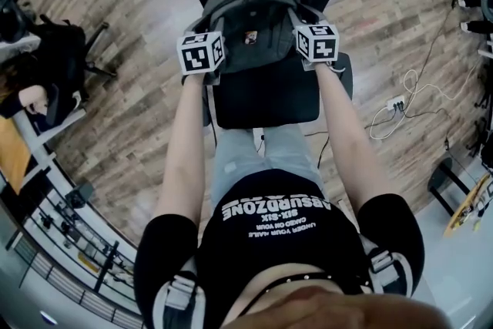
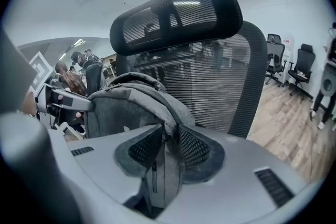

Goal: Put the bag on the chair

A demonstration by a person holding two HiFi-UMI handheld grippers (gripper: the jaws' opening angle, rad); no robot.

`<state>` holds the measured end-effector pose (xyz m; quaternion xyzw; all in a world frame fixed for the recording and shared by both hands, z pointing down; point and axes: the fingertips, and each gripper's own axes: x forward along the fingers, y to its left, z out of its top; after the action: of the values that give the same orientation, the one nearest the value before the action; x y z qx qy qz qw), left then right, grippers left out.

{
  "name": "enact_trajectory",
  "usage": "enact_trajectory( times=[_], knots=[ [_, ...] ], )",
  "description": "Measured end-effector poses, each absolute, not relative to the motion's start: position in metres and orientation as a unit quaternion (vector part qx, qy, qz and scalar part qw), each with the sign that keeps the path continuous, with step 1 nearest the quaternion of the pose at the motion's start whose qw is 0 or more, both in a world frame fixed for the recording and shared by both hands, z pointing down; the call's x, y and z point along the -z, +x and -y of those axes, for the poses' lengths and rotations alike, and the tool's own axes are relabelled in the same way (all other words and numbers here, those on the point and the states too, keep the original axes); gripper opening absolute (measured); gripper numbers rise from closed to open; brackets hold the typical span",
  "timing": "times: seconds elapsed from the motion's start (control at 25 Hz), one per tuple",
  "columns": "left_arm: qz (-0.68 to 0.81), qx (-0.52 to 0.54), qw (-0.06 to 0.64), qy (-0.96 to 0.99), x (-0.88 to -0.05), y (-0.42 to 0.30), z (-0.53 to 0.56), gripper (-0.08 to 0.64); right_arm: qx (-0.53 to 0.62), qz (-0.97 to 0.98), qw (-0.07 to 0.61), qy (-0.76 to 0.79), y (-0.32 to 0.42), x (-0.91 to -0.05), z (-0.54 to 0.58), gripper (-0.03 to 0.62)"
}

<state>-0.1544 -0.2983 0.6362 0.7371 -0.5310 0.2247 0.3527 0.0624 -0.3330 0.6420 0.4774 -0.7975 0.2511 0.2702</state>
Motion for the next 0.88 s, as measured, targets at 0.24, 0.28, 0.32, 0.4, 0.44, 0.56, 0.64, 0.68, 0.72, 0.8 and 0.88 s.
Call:
enact_trajectory(
  times=[0.24,0.28,0.32,0.4,0.44,0.56,0.64,0.68,0.72,0.8,0.88],
  knots=[
    [0.546,-0.211,0.319,0.746,-0.601,-0.16,0.276,0.135,-0.229,0.803,0.266,0.482,0.06,-0.616,0.314,0.107],
    [0.547,-0.207,0.315,0.747,-0.596,-0.161,0.271,0.135,-0.228,0.806,0.264,0.478,0.058,-0.61,0.309,0.101],
    [0.548,-0.203,0.312,0.749,-0.59,-0.162,0.266,0.135,-0.227,0.81,0.261,0.474,0.055,-0.604,0.303,0.075],
    [0.543,-0.193,0.311,0.755,-0.578,-0.159,0.255,0.135,-0.222,0.819,0.25,0.467,0.051,-0.589,0.289,0.034],
    [0.538,-0.186,0.313,0.76,-0.572,-0.156,0.249,0.133,-0.217,0.823,0.243,0.465,0.049,-0.582,0.281,0.023],
    [0.523,-0.17,0.307,0.777,-0.549,-0.146,0.234,0.133,-0.205,0.835,0.229,0.456,0.045,-0.56,0.255,0.017],
    [0.521,-0.165,0.292,0.785,-0.534,-0.144,0.224,0.132,-0.202,0.84,0.222,0.451,0.042,-0.546,0.237,0.017],
    [0.52,-0.163,0.285,0.788,-0.528,-0.144,0.218,0.132,-0.203,0.842,0.217,0.45,0.04,-0.54,0.228,0.017],
    [0.52,-0.161,0.28,0.791,-0.523,-0.144,0.211,0.13,-0.204,0.844,0.212,0.448,0.039,-0.534,0.22,0.017],
    [0.521,-0.157,0.271,0.794,-0.514,-0.145,0.202,0.114,-0.208,0.847,0.199,0.446,0.036,-0.523,0.209,0.015],
    [0.526,-0.149,0.266,0.794,-0.507,-0.148,0.198,0.085,-0.208,0.849,0.189,0.446,0.035,-0.513,0.205,0.015]
  ],
)
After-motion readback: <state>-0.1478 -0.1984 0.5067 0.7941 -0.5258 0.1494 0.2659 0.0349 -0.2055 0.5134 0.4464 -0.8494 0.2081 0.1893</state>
